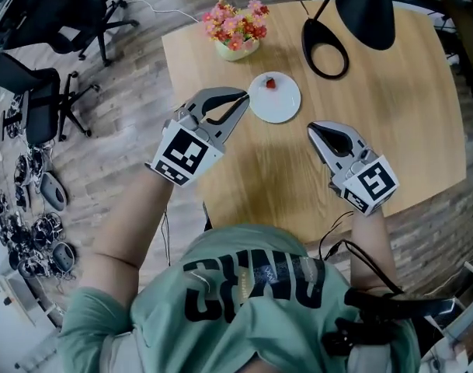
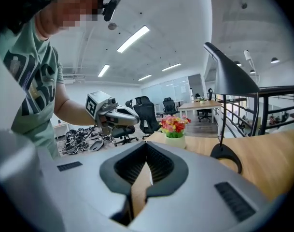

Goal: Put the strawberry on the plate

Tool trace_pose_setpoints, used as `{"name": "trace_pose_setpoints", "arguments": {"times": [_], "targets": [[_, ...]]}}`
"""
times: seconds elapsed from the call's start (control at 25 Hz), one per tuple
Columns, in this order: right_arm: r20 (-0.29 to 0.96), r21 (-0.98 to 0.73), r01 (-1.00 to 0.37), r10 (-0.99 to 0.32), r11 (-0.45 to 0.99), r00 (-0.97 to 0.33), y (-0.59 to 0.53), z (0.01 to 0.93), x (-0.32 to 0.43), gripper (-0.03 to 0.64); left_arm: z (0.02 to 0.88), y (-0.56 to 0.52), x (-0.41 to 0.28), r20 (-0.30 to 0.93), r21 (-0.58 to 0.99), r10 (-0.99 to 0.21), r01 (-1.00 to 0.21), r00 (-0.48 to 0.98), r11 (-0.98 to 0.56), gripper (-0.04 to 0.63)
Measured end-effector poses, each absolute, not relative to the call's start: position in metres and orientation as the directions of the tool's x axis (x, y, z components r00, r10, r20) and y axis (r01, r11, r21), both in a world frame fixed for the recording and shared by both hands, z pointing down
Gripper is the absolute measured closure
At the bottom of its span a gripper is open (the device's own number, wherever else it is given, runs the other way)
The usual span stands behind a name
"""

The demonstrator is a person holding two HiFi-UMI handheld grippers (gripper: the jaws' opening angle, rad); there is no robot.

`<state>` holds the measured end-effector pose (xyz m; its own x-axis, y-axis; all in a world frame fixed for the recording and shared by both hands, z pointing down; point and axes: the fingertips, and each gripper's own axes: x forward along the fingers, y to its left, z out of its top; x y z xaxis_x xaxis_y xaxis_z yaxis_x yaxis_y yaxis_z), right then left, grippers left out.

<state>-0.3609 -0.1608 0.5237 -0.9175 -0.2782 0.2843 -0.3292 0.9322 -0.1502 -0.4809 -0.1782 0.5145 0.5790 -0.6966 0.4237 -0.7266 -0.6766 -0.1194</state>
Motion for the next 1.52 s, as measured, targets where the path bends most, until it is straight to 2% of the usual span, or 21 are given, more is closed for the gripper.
{"name": "trace_pose_setpoints", "arguments": {"times": [0.28, 0.56, 0.72, 0.92, 1.08, 1.24, 1.52], "targets": [[0.252, -0.094, -0.266, -0.236, 0.959, -0.939, -0.131, 0.466, -0.393, 0.611, 0.448, -0.115, -0.511, 0.332, -0.119, -0.768, -0.783, 0.549, -0.611, 0.591], [0.251, -0.052, -0.252, -0.232, 0.966, -0.940, -0.071, 0.422, -0.427, 0.611, 0.415, -0.026, -0.574, 0.269, -0.096, -0.817, -0.829, 0.511, -0.550, 0.591], [0.238, -0.060, -0.275, -0.254, 0.960, -0.938, -0.037, 0.405, -0.433, 0.611, 0.402, 0.015, -0.602, 0.235, -0.097, -0.828, -0.836, 0.508, -0.540, 0.591], [0.193, -0.070, -0.365, -0.347, 0.928, -0.918, 0.009, 0.383, -0.426, 0.611, 0.385, 0.062, -0.616, 0.175, -0.084, -0.810, -0.811, 0.559, -0.578, 0.591], [0.184, -0.111, -0.409, -0.386, 0.906, -0.904, 0.037, 0.373, -0.413, 0.611, 0.370, 0.083, -0.608, 0.172, -0.037, -0.778, -0.785, 0.604, -0.618, 0.591], [0.165, -0.119, -0.399, -0.379, 0.909, -0.911, 0.042, 0.357, -0.373, 0.611, 0.355, 0.101, -0.574, 0.195, -0.059, -0.777, -0.783, 0.599, -0.619, 0.591], [0.109, -0.083, -0.284, -0.275, 0.955, -0.955, 0.024, 0.341, -0.303, 0.611, 0.348, 0.111, -0.495, 0.179, 0.014, -0.839, -0.854, 0.514, -0.520, 0.591]]}}
